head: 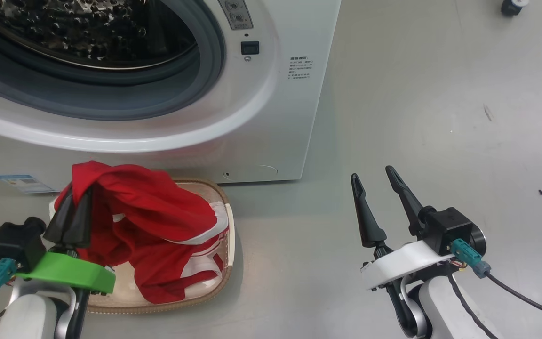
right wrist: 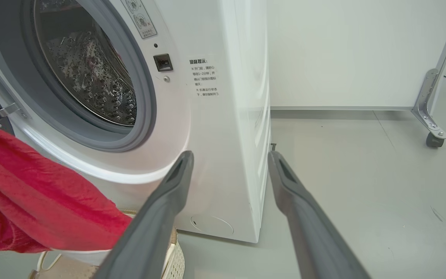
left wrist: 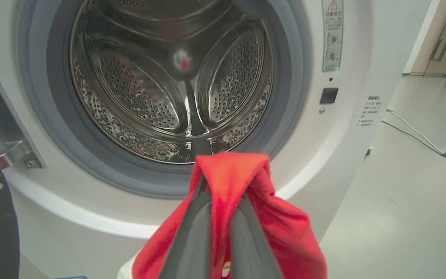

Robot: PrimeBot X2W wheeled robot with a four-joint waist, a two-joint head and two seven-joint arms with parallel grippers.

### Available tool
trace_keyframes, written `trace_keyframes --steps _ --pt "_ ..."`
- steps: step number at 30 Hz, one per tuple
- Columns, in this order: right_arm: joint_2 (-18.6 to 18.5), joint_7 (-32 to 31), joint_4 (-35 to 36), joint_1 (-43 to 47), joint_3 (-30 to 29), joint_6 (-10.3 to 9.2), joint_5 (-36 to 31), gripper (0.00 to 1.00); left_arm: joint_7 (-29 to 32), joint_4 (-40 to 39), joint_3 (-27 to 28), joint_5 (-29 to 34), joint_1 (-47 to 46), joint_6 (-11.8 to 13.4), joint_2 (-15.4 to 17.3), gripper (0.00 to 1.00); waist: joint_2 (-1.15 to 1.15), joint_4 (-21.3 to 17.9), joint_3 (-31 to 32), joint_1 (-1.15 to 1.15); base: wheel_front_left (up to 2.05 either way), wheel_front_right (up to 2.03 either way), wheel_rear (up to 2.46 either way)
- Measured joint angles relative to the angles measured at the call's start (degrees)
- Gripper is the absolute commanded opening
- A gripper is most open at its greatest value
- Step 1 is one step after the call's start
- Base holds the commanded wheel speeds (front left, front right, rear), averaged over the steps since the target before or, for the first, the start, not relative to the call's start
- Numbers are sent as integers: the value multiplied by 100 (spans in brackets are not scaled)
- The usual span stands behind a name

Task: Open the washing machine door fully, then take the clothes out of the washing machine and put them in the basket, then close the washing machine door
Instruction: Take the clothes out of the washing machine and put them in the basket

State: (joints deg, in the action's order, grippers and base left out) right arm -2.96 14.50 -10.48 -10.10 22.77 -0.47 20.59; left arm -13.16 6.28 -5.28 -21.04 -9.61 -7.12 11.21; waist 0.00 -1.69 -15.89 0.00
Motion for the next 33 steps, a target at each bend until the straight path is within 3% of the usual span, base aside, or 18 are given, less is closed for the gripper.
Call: trace_keyframes --steps 13,24,33 --pt "-1 1 83 -131 89 -19 -9 100 403 1111 -179 69 -110 -5 278 0 0 -363 -518 0 0 0 0" --pt "-1 1 132 -246 101 -26 -45 100 436 1680 -471 107 -815 -7 313 0 0 -660 -887 0 0 0 0" --pt "-1 1 144 -266 74 -79 -210 100 556 2676 -498 130 -939 -7 403 0 0 -741 -1127 0 0 0 0"
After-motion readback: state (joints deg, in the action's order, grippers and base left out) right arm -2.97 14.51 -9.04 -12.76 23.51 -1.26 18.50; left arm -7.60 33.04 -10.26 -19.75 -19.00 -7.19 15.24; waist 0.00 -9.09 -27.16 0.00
